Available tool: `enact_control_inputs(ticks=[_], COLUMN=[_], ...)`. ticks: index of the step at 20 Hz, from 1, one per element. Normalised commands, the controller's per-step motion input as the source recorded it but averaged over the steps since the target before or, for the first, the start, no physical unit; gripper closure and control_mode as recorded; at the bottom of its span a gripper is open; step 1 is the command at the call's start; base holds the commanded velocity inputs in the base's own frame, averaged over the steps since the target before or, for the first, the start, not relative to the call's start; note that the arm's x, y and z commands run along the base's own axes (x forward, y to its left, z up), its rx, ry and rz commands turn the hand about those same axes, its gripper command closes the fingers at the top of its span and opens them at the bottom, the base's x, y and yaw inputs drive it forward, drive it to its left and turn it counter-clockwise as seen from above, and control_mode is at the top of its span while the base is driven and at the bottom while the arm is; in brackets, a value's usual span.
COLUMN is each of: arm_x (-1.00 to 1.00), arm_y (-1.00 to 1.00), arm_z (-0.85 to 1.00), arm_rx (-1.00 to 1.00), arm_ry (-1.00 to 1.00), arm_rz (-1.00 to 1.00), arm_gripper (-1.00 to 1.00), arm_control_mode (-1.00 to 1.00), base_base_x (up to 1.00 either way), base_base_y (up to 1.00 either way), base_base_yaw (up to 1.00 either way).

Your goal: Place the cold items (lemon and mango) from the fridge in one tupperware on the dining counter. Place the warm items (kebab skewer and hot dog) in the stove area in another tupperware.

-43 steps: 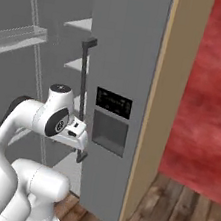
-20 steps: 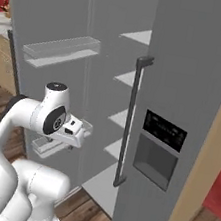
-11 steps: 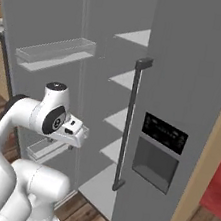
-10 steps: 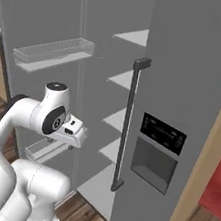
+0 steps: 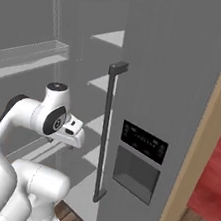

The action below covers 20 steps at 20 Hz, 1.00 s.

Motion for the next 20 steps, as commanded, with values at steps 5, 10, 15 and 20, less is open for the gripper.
enact_control_inputs(ticks=[5, 10, 15, 20], arm_x=[0.00, 0.00, 0.00, 0.00], arm_y=[0.00, 0.00, 0.00, 0.00], arm_z=[0.00, 0.00, 0.00, 0.00], arm_rx=[0.00, 0.00, 0.00, 0.00], arm_ry=[0.00, 0.00, 0.00, 0.00], arm_rz=[0.00, 0.00, 0.00, 0.00], arm_gripper=[-1.00, -1.00, -1.00, -1.00], arm_control_mode=[1.00, 1.00, 1.00, 1.00], base_base_x=[0.25, 0.29, 0.57, 0.29], base_base_y=[0.44, 0.14, -0.15, 0.00], base_base_yaw=[-0.11, -0.04, 0.00, 0.00])
